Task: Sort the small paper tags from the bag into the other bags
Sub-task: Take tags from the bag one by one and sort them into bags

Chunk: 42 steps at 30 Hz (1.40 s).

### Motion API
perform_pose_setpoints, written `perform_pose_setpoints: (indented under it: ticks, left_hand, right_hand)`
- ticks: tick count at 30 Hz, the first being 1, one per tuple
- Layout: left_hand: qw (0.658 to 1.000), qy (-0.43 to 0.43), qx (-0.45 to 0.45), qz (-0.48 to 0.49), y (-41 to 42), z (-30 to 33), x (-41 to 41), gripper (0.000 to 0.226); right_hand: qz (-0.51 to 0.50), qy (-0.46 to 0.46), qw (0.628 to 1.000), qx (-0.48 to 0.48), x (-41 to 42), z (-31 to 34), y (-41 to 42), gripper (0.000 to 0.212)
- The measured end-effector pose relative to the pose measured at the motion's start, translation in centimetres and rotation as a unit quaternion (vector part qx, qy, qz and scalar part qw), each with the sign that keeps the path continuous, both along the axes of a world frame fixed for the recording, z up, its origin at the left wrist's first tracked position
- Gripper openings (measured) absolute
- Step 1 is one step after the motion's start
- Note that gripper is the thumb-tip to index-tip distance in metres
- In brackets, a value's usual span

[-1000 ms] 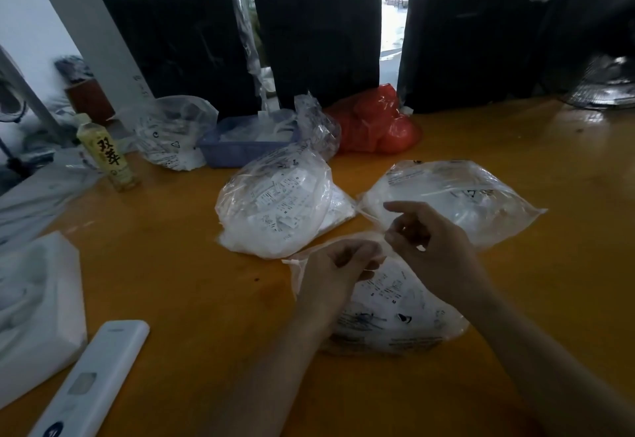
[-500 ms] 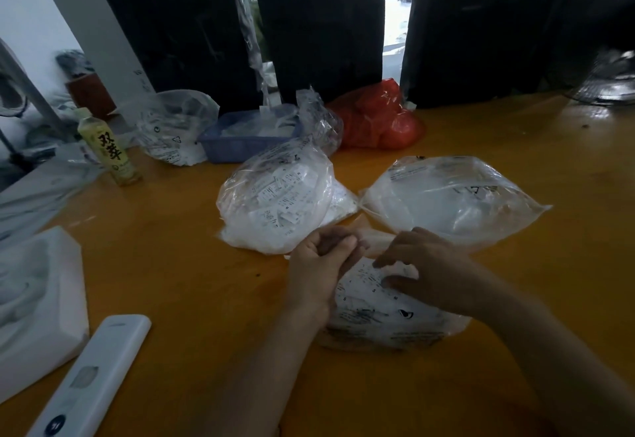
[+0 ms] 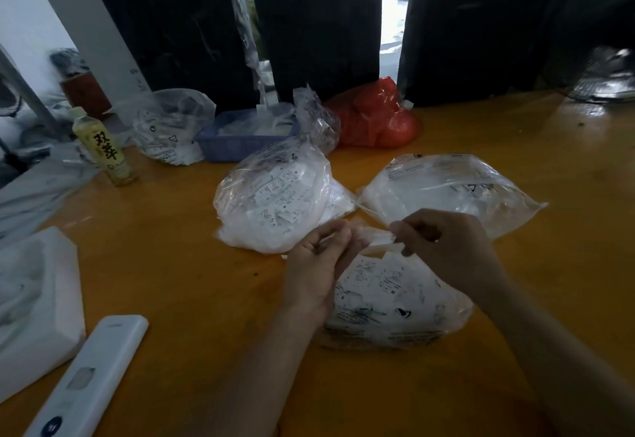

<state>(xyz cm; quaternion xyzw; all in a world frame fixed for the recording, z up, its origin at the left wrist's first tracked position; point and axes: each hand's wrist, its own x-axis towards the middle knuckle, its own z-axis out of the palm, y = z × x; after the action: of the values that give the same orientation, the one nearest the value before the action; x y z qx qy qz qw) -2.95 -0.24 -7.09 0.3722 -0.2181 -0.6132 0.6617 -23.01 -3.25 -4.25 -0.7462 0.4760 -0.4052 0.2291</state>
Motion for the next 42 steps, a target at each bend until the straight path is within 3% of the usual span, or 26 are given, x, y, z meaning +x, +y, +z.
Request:
perform_pose_setpoints:
  ticks: [4,9,12,19,26,35,42]
  left_hand:
    - [1.000,-0.001,-0.001,-0.004,0.0,0.0,-0.2,0.026]
    - [1.000,-0.012,0.006,-0.011,0.1,-0.2,-0.5,0.024]
    - [1.000,-0.013,0.002,-0.022,0.1,-0.2,-0.6,0.022]
    - [0.998,-0.016,-0.012,-0.062,0.4,-0.1,-0.8,0.017]
    - [0.996,-0.014,-0.020,-0.087,0.5,0.0,-0.9,0.036]
    - [0.998,0.010,-0.002,-0.067,0.5,0.4,-1.0,0.019]
    - [0.998,-0.003,0.008,-0.065,0.6,0.5,-1.0,0.028]
  right_hand:
    - [-0.036,-0.140,0.988,0.062,0.3,0.1,-0.1,0.006]
    - [-0.009,-0.214,0.968,0.128,0.7,0.5,0.2,0.048]
    - [0.006,-0.232,0.964,0.131,0.8,0.5,0.4,0.057]
    - [0.017,-0.278,0.951,0.132,0.7,0.5,0.3,0.033]
    - [0.010,-0.285,0.948,0.143,1.1,0.7,0.7,0.038]
    - [-0.045,-0.213,0.971,0.096,1.8,-0.2,0.7,0.041]
    - [-0.068,-0.187,0.977,0.081,2.1,-0.6,0.7,0.041]
